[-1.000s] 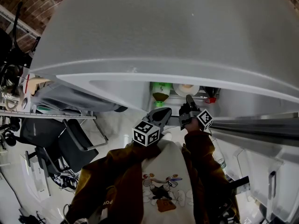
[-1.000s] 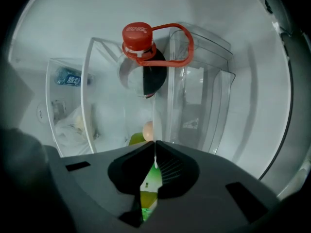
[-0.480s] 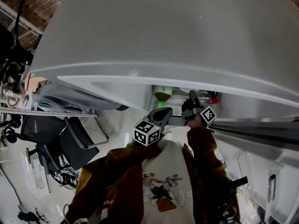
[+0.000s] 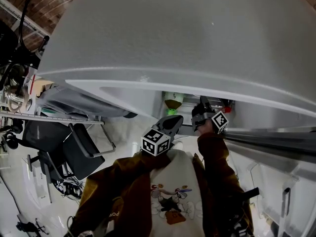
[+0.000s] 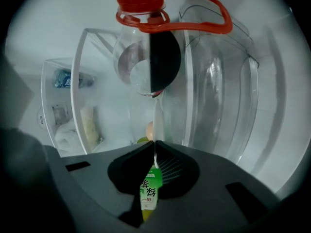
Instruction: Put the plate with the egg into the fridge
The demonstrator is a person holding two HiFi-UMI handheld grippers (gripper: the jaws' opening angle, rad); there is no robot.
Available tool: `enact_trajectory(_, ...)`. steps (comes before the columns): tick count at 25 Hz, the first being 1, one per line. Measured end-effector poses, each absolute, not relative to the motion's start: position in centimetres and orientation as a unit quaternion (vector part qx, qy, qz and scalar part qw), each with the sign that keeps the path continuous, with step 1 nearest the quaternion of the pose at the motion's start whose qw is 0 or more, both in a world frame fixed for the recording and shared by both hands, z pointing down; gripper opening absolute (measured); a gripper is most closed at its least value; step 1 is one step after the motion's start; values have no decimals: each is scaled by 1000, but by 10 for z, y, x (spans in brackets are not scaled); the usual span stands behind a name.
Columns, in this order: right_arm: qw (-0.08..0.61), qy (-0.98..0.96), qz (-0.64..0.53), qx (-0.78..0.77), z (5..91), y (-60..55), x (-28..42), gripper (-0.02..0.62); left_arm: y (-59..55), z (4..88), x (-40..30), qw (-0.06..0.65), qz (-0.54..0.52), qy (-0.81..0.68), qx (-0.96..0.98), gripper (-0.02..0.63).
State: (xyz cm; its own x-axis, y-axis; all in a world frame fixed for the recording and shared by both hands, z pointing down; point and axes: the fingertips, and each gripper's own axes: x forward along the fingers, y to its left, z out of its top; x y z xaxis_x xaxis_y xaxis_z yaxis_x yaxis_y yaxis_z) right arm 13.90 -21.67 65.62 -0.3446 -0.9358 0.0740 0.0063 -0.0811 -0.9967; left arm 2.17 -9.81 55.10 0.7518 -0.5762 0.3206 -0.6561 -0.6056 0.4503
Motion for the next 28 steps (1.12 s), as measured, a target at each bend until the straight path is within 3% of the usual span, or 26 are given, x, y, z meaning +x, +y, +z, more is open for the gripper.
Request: enact_trajectory(28, 396, 512, -636, -420, 654, -227, 142, 18, -98, 547, 24, 273, 68, -350, 893, 6)
